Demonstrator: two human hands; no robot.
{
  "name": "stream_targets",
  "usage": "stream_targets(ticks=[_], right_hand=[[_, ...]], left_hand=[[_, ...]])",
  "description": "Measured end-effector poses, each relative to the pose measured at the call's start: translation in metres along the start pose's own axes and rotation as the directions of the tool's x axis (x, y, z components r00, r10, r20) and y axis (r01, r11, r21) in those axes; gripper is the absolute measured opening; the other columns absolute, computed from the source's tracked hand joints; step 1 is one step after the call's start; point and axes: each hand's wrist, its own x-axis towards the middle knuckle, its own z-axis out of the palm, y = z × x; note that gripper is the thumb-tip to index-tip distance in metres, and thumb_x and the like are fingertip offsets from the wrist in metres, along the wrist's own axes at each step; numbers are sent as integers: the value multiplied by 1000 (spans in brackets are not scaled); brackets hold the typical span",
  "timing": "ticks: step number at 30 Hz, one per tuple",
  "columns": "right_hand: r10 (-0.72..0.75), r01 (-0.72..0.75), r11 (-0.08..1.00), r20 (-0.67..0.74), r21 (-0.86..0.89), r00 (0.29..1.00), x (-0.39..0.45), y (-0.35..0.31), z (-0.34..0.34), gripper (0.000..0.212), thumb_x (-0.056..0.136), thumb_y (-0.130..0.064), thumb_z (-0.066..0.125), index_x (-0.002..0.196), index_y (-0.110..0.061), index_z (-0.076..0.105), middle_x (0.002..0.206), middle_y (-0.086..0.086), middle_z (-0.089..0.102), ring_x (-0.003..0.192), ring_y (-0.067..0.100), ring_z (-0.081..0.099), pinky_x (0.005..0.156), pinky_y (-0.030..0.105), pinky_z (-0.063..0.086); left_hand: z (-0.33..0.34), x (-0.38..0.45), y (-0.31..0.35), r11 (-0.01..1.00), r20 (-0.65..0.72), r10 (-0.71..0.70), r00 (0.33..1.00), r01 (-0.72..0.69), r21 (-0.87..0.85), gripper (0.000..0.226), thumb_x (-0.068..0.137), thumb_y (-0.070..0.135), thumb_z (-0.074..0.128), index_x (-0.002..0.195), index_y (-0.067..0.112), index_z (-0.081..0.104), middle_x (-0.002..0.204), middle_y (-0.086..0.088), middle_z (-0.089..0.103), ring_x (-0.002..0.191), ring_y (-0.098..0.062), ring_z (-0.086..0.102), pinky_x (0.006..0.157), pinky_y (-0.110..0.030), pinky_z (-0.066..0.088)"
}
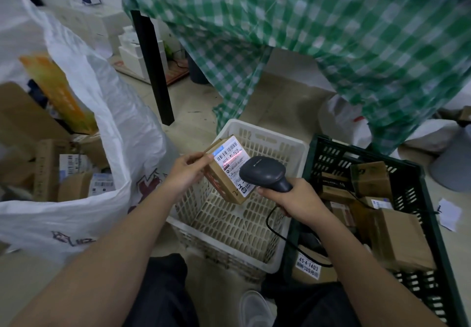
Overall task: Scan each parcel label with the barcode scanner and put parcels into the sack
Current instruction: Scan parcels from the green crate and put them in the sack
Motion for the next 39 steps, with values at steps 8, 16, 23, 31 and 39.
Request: stream_targets(ticks=[8,16,23,31,39], right_hand=[[-37,36,999,-14,-33,999,-2,-2,-1,33,77,-32,80,65,-13,56,49,-4,48,48,13,47,53,28,39],[-41,41,999,3,-3,999,-2,-2,-2,31,77,-32,80,70,-10,58,52,0,48,47,14,47,51,27,39],[-29,41,993,-100,114,995,1,0,-5,39,76,-30,81,74,2,60,59,7,48,52,16,46,55,31,38],[43,105,933,-397,344,917,-34,-31,-8,24,86,-26,72,75,-10,58,65,10,53,56,17,50,58,30,41],[-67,263,900,-486,348,871,-58,-107,23,22,87,-26,71,71,-18,57,65,7,56,61,20,51,62,33,38]], left_hand=[[-1,-1,0,1000,0,8,1000,-8,-1,42,87,27,69,122,8,58,110,-3,65,98,-10,64,89,-27,51],[-3,1,-3,999,8,19,1000,-19,37,49,87,29,69,128,5,56,117,-7,65,100,-12,64,84,-24,51],[4,-12,6,997,-3,64,998,-64,33,51,86,31,70,128,8,54,121,-4,60,103,-10,61,91,-28,51],[26,-92,62,950,-42,313,949,-311,40,44,82,37,72,119,27,51,118,10,55,104,-6,56,88,-24,47],[-56,-172,124,813,-297,552,779,-582,-16,35,83,20,73,114,22,57,118,1,61,104,-3,61,82,-18,53]])
